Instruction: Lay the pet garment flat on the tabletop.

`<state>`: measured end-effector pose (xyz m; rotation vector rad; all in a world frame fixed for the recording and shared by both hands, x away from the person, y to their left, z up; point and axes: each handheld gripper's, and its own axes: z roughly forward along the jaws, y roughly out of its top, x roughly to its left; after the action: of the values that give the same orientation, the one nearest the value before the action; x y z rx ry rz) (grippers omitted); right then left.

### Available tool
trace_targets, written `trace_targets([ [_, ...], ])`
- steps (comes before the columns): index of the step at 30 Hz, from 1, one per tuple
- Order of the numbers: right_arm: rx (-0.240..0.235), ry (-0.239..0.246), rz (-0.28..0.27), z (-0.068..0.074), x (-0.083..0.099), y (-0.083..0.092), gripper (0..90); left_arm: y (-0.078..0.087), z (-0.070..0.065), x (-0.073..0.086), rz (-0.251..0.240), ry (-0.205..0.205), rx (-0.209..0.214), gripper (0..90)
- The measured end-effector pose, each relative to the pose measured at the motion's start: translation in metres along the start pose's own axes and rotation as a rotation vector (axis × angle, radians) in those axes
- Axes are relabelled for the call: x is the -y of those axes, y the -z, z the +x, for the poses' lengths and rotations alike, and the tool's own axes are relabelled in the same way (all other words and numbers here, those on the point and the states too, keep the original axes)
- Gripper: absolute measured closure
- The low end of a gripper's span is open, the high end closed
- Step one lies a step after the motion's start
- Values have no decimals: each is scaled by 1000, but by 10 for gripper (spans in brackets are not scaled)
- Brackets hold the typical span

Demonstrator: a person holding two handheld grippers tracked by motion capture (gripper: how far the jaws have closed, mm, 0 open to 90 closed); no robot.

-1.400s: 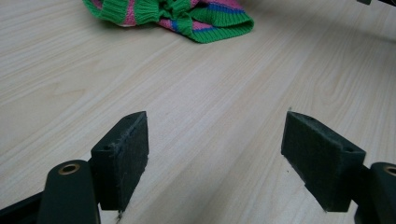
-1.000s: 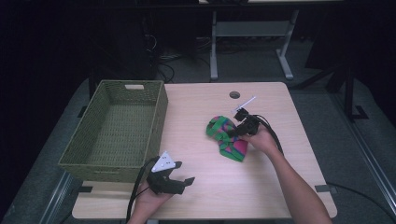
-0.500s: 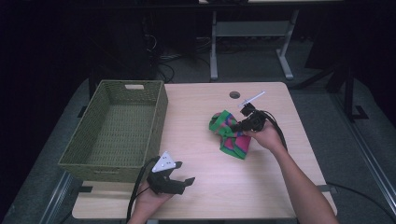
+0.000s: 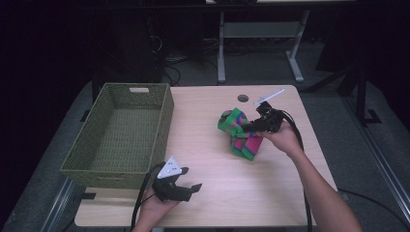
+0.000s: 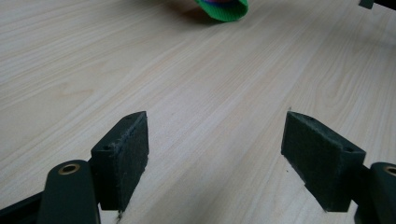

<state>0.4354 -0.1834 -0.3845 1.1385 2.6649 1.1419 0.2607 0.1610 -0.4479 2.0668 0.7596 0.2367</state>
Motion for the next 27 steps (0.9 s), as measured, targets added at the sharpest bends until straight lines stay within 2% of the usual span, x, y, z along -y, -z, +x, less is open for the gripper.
trace_targets([
  [5,7,34,-19,8,-1,17,776,1,0,0,-5,4,-7,229],
  [8,0,55,-49,14,-2,30,776,2,0,0,-14,13,-5,230],
  [13,-2,89,-60,26,0,44,775,1,-1,0,-13,10,-3,230],
  [23,-3,146,-34,45,13,49,774,1,-2,0,-16,5,-2,230],
  [27,-14,144,-35,51,19,48,774,1,-3,-1,-17,5,-1,230],
])
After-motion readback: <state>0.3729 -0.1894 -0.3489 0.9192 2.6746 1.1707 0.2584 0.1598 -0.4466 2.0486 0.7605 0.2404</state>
